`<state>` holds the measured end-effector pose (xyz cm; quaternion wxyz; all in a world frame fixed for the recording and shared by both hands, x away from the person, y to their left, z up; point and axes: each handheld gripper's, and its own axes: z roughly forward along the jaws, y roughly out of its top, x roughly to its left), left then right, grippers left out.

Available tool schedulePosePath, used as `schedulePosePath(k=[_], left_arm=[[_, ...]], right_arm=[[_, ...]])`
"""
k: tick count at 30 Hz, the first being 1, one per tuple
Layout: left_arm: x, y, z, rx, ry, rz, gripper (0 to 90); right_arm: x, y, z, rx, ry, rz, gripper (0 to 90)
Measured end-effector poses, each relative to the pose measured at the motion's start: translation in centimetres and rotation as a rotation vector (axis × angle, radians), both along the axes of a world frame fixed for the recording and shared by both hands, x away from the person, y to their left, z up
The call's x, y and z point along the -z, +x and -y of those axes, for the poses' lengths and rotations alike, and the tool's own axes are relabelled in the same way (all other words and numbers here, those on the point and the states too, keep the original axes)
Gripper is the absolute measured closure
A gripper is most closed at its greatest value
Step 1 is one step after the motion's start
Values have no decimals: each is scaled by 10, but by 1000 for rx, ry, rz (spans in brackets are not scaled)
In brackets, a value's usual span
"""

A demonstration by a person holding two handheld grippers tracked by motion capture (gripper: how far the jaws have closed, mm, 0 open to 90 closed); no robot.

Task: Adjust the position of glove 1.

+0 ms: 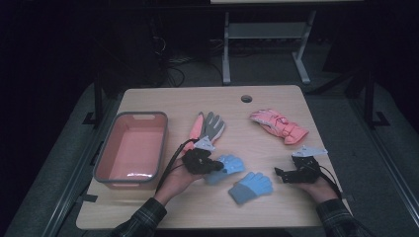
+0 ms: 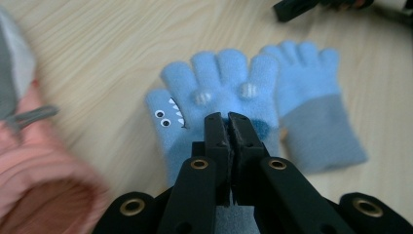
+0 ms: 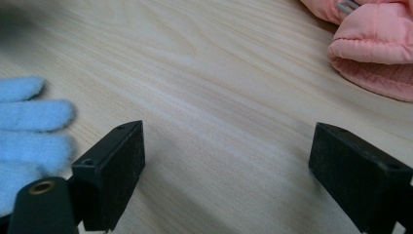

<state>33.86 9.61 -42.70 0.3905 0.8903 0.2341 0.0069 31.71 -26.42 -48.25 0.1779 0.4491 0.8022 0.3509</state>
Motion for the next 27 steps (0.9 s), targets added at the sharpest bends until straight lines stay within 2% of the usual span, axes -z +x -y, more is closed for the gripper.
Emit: schedulePosePath(k=[3, 4, 10, 12, 14, 17, 24, 27], left_arm=[[-5, -7, 14, 23, -16, -4, 875], [-5, -7, 14, 23, -16, -4, 876], [-7, -15, 39, 42, -37, -27, 875], [-6, -18, 51, 61, -29, -29, 875], [-5, -20, 55, 64, -29, -36, 874], [-2, -24, 68, 70, -4, -35, 875], [6, -30, 84, 71, 12, -52, 873], [8, -34, 88, 81, 27, -46, 871]], right_arm=[[0, 0, 0, 0, 0, 0, 126], [0, 0, 0, 0, 0, 0, 126], [0, 0, 0, 2, 0, 1, 126], [0, 0, 0, 2, 1, 0, 126], [0, 0, 0, 2, 1, -1, 125], [0, 0, 0, 3, 2, 0, 126], [0, 0, 0, 0, 0, 0, 126], [0, 0, 0, 0, 0, 0, 126]])
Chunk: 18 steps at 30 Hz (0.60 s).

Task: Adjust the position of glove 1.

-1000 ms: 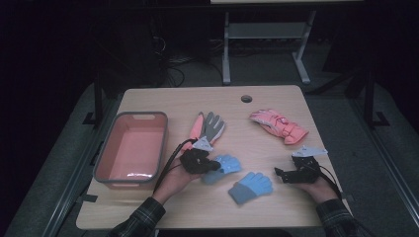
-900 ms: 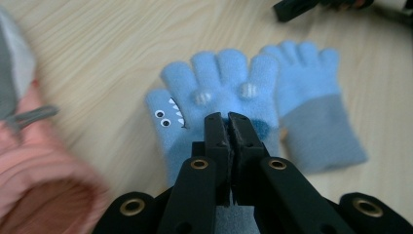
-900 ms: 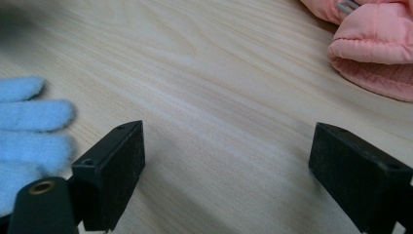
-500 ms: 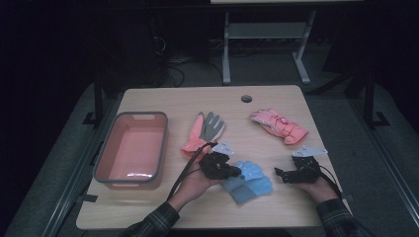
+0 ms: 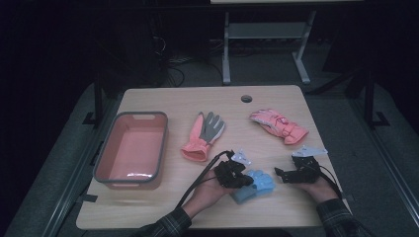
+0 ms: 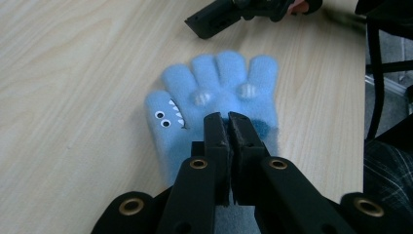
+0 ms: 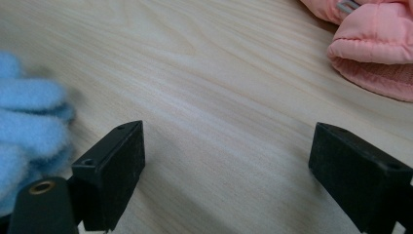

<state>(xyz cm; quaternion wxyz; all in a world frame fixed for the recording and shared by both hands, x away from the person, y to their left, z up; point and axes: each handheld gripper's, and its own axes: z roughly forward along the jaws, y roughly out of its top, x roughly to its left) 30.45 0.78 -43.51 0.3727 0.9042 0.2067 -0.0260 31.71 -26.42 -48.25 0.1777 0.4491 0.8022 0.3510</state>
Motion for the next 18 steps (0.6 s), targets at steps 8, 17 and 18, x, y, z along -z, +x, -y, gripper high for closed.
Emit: schedulePosePath(k=[8, 17, 18], left_arm=[[6, -4, 4, 22, 36, 18, 657], [17, -1, 12, 0, 96, 26, 186], [19, -1, 13, -7, 95, 22, 167]], right_arm=[[0, 0, 0, 0, 0, 0, 126], [0, 0, 0, 0, -1, 0, 126], [0, 0, 0, 0, -1, 1, 126]])
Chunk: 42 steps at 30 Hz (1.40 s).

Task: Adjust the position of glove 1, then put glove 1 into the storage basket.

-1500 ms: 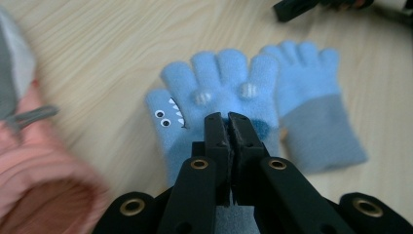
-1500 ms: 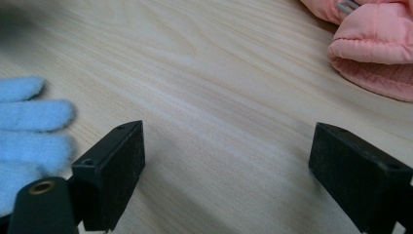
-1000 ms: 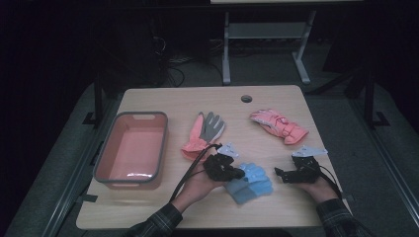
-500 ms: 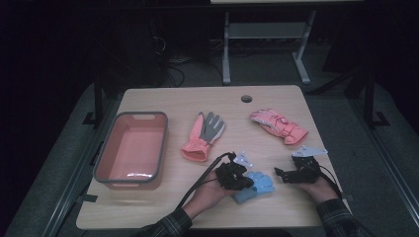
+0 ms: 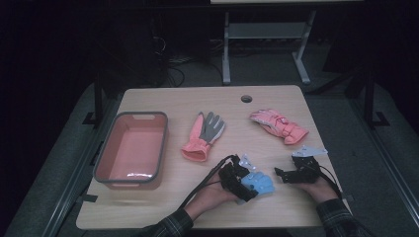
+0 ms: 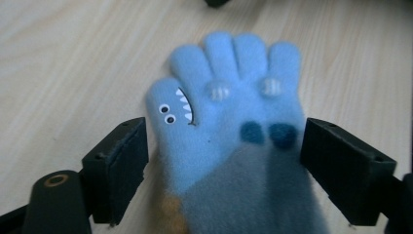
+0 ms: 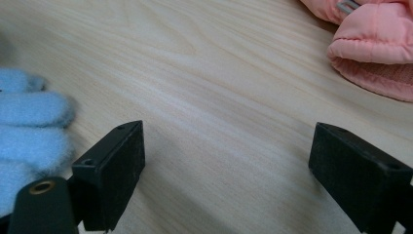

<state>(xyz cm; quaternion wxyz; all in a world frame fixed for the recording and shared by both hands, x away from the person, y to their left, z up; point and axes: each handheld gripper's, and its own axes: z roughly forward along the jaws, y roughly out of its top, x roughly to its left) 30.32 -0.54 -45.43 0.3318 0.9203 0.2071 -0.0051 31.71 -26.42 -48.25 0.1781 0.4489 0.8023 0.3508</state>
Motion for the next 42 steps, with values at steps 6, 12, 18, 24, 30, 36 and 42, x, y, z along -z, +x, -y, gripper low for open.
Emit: schedulePosePath(k=[6, 12, 18, 24, 30, 36, 42], left_arm=[[5, -3, 4, 14, 17, 11, 167], [8, -7, 5, 33, 35, 48, 193], [7, -8, 1, 47, 36, 67, 311], [5, -8, -3, 53, 17, 52, 461], [5, -5, -6, 73, 1, 17, 634], [6, 1, -11, 77, -32, -64, 707], [4, 2, -12, 81, -42, -69, 723]], right_arm=[[0, 0, 0, 3, 2, 0, 126], [0, 0, 0, 1, 0, 0, 126], [0, 0, 0, 0, 0, 0, 126], [0, 0, 0, 1, 0, 1, 126], [0, 0, 0, 2, 1, 1, 126], [0, 0, 0, 2, 2, 0, 126], [0, 0, 0, 2, 1, 1, 126]])
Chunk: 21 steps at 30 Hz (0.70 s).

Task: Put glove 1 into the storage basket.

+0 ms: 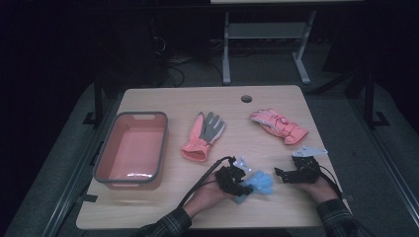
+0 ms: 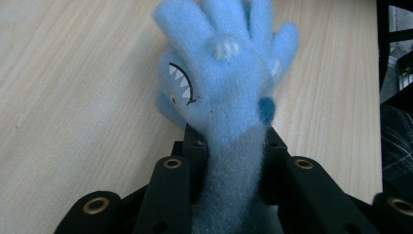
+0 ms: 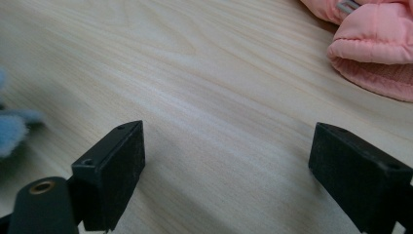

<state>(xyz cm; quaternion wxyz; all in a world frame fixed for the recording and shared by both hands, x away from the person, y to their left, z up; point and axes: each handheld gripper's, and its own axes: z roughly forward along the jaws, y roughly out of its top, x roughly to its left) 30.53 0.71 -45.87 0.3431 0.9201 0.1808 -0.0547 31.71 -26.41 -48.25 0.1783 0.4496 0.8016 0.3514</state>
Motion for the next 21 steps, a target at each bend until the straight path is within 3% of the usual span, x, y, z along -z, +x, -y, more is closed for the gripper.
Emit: schedulePosePath(k=[21], left_arm=[[-24, 18, -34, -38, -62, -9, 726]], right_arm=[[0, 0, 0, -2, 0, -1, 126]])
